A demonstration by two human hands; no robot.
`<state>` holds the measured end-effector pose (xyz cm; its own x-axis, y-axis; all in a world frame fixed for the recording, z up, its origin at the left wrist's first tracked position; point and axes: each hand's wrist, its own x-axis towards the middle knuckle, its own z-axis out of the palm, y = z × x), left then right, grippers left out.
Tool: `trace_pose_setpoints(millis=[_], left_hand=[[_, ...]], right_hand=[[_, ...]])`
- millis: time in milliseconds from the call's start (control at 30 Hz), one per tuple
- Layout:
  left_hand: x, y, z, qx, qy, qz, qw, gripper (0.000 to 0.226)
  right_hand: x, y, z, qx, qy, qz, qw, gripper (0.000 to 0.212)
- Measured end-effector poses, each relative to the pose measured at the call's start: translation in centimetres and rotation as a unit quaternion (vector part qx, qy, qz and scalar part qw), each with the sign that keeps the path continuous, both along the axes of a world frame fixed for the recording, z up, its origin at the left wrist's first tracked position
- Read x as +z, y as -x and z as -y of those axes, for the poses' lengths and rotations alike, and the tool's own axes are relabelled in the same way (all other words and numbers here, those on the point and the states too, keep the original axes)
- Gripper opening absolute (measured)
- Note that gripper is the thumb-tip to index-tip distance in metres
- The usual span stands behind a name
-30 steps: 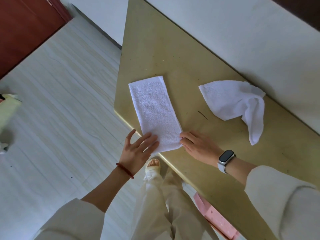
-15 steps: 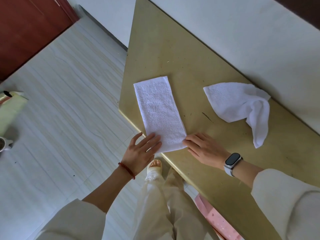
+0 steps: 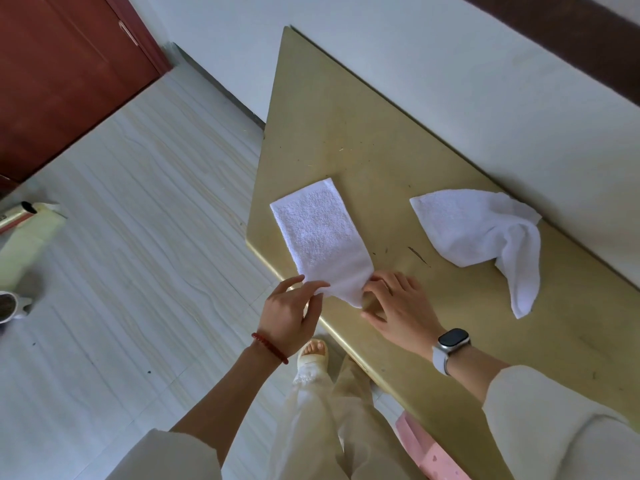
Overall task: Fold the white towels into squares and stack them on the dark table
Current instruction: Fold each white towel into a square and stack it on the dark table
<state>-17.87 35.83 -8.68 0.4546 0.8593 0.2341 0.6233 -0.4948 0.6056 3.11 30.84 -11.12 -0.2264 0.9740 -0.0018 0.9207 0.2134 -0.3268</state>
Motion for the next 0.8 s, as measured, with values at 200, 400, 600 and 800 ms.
trace_pose_setpoints(millis=[200,400,600,800], left_hand=[[1.4,-0.9,-1.1,0.006,-0.009,0.011,1.0,0.026],[1.0,-0.7,-1.3,-0.014,-0.003,0.003,1.0,0.023],[1.4,0.0,-1.1,0.023,0.055,-0.013,0.998,0.029],[1.6,0.7,-0.2,0.007,0.148,-0.061,0.987,0.047]], right_hand=[[0.4,3.0,-0.1,-0.142,-0.013,-0.014,0.99,0.058],[0.8,3.9,-0.6,-0.21,-0.062,-0.084,0.972,0.049],[1.3,0.7,0.0,-0.104,-0.058,-0.125,0.985,0.013],[3.1,-0.9,0.2,-0.048,0.032,-0.156,0.986,0.026]])
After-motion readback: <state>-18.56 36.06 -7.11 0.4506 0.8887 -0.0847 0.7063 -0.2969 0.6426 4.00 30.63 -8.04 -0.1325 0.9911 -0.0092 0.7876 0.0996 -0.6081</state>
